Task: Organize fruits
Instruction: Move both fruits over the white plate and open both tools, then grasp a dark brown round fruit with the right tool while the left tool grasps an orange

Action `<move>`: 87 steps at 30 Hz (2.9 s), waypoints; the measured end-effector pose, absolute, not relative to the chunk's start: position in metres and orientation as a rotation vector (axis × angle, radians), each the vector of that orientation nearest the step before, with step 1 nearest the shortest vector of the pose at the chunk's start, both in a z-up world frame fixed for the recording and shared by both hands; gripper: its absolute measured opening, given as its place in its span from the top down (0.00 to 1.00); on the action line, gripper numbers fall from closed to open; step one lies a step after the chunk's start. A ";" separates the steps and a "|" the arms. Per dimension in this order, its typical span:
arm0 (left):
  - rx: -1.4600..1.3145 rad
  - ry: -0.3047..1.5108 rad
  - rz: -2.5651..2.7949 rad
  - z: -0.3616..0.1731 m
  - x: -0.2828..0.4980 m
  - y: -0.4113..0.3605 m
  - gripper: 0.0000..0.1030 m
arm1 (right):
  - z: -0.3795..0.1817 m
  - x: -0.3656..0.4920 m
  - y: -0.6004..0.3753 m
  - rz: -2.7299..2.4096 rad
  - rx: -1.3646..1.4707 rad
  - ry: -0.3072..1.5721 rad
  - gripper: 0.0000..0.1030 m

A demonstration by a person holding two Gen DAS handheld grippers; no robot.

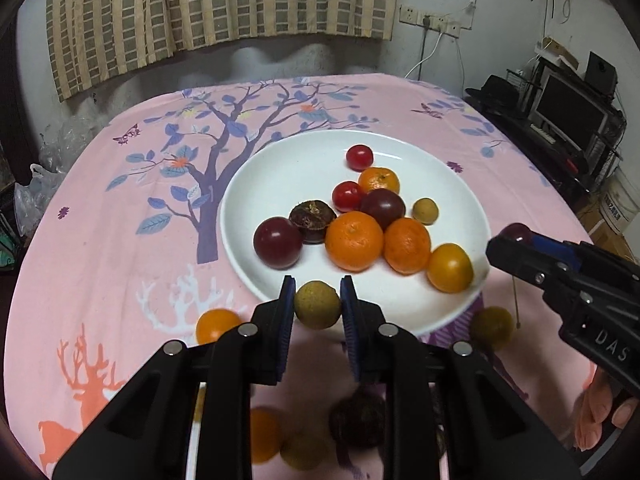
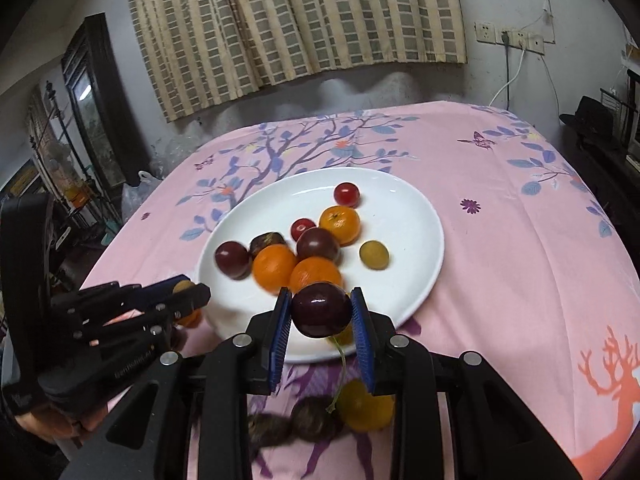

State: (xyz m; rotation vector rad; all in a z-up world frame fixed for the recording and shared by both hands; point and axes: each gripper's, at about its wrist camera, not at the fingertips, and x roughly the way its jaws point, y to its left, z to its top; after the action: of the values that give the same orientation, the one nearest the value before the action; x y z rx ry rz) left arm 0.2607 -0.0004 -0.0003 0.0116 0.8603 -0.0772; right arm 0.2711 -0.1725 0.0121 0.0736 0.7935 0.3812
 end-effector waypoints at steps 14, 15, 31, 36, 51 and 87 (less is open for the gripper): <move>-0.037 0.821 -0.012 -0.006 0.259 0.011 0.36 | -0.007 0.302 -0.171 0.323 0.114 0.820 0.45; -0.039 0.817 -0.010 -0.005 0.256 0.012 0.34 | -0.007 0.300 -0.172 0.323 0.113 0.821 0.45; -0.049 0.780 0.037 -0.007 0.167 0.050 0.19 | -0.013 0.213 -0.184 0.361 0.037 0.856 0.45; -0.110 0.804 0.037 -0.020 0.154 0.066 0.18 | -0.021 0.184 -0.172 0.401 0.010 0.890 0.45; -0.074 0.812 0.031 -0.034 0.150 0.070 0.18 | -0.054 0.166 -0.095 0.412 -0.178 0.976 0.48; -0.391 0.969 -0.062 -0.052 0.186 0.076 0.56 | -0.039 0.146 -0.107 0.552 -0.102 0.932 0.58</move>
State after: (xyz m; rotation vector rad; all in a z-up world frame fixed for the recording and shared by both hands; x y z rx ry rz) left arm 0.1864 0.0763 -0.0524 -0.3914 0.9688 -0.0617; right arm 0.1465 -0.1069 -0.0393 -0.1016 0.9324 0.5524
